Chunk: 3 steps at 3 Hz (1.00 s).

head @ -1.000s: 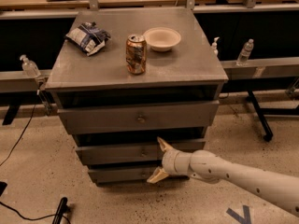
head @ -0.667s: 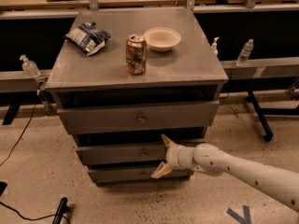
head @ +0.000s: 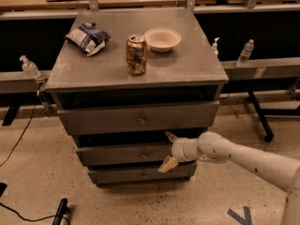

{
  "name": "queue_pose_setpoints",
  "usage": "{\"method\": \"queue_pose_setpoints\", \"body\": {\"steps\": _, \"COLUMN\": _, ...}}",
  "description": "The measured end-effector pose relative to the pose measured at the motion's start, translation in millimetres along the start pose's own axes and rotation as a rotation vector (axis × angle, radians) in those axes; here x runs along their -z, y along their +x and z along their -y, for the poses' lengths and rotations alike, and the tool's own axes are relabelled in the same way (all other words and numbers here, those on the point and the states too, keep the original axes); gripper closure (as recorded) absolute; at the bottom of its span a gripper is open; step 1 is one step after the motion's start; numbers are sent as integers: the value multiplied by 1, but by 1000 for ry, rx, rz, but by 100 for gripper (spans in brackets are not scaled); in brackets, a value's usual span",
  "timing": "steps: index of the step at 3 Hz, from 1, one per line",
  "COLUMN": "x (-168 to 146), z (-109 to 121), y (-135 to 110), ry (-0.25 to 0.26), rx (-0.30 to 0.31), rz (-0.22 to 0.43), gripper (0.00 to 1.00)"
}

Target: Open middle drawer

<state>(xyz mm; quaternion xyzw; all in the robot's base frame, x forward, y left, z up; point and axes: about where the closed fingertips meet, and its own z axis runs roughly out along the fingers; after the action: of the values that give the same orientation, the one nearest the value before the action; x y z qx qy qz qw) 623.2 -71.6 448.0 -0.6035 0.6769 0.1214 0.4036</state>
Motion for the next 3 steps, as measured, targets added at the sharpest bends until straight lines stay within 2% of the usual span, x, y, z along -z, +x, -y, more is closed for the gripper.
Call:
{"method": "queue_pose_setpoints", "body": {"steps": 1, "x": -15, "z": -4, "y": 2, "ry": -99, "rx": 58, "rz": -90, "gripper": 24}}
{"method": "queue_pose_setpoints", "body": {"steps": 2, "x": -33, "z": -14, "y": 0, "ry": -180, "rx": 119, "rz": -152, "gripper": 46}}
{"method": "queue_pose_setpoints", "body": {"steps": 3, "x": -40, "z": -19, "y": -2, "ry": -209, "rx": 138, "rz": -167, "gripper": 71}}
